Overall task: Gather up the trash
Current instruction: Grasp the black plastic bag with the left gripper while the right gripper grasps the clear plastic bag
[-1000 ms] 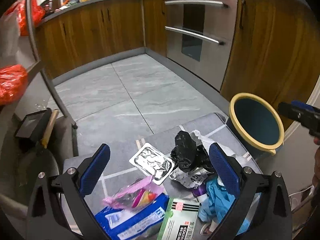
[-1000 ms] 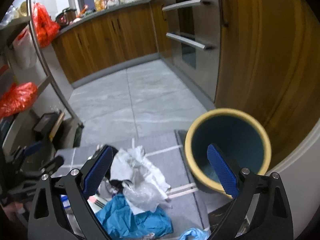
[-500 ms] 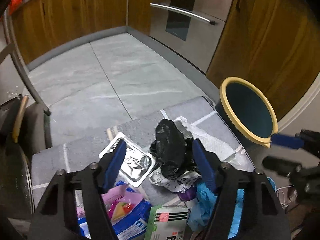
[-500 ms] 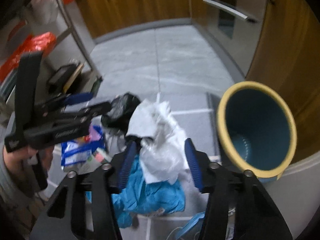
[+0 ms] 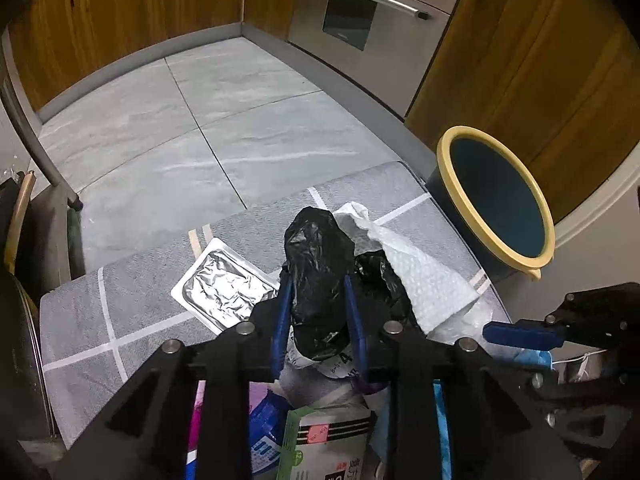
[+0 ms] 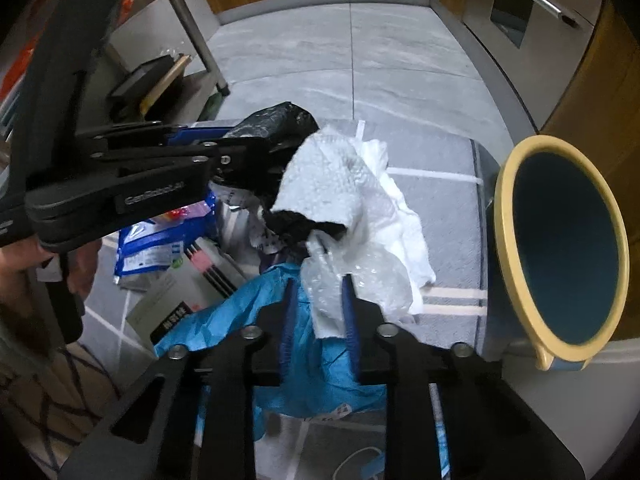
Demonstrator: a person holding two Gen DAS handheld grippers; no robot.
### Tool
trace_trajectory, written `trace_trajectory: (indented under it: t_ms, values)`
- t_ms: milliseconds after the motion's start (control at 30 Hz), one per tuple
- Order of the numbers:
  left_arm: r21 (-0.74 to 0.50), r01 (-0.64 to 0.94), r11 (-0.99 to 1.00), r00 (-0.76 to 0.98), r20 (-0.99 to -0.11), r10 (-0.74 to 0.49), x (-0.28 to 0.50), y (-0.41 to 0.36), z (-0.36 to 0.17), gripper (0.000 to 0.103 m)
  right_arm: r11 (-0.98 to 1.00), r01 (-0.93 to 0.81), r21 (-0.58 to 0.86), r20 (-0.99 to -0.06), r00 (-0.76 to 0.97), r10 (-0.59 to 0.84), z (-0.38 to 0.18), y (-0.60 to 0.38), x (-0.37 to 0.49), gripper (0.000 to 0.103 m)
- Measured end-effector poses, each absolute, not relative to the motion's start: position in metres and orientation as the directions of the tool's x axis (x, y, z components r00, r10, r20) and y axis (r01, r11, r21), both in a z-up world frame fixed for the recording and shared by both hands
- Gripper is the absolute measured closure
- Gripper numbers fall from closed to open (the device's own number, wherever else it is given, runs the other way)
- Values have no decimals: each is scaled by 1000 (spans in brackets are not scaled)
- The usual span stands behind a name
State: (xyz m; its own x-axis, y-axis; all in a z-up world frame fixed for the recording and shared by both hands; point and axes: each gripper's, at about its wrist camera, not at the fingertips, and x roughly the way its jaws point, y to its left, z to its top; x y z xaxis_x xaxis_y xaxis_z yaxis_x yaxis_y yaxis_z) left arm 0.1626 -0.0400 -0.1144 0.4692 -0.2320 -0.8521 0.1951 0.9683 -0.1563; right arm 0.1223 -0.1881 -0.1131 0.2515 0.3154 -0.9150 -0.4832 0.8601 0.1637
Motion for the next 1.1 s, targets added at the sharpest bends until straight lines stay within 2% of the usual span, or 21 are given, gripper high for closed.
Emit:
trace_trajectory:
  t_ms: [33, 133, 600, 667, 733, 767, 900, 1033, 1067, 1100]
  values:
    - [-154, 202, 967, 471, -851, -234, 161, -40, -113, 88, 860, -483, 163, -914, 255, 316, -113, -188, 124, 100]
    - [-150, 216, 965, 483, -842, -239, 155, -41, -105, 93, 853, -486, 190, -903, 255, 346, -109, -189, 124, 102]
    - [-67, 199, 978, 592, -787, -174, 117, -33, -52, 98, 819, -520, 242, -842, 307, 443, -78, -197, 113, 102]
    - [-71, 181, 981, 595, -786, -167, 115, -29, -50, 98, 829, -516, 215, -864, 295, 408, -84, -196, 114, 96]
    - [-77, 161, 984, 602, -783, -159, 113, -25, -47, 98, 844, -510, 169, -887, 295, 356, -92, -194, 116, 56]
    - [-80, 153, 985, 605, -781, -157, 113, -23, -46, 98, 849, -503, 161, -893, 292, 343, -94, -194, 116, 51]
    - [-101, 131, 986, 619, -768, -161, 108, -13, -39, 98, 867, -481, 129, -914, 282, 293, -108, -192, 123, 45]
    - [-104, 132, 986, 626, -762, -164, 106, -12, -37, 98, 871, -484, 87, -929, 275, 246, -121, -189, 127, 45]
    - [-104, 134, 985, 626, -762, -166, 105, -12, -37, 98, 870, -487, 82, -930, 277, 242, -123, -189, 128, 47]
    - [-103, 138, 985, 625, -762, -167, 105, -12, -38, 98, 868, -492, 75, -930, 279, 239, -125, -188, 129, 62]
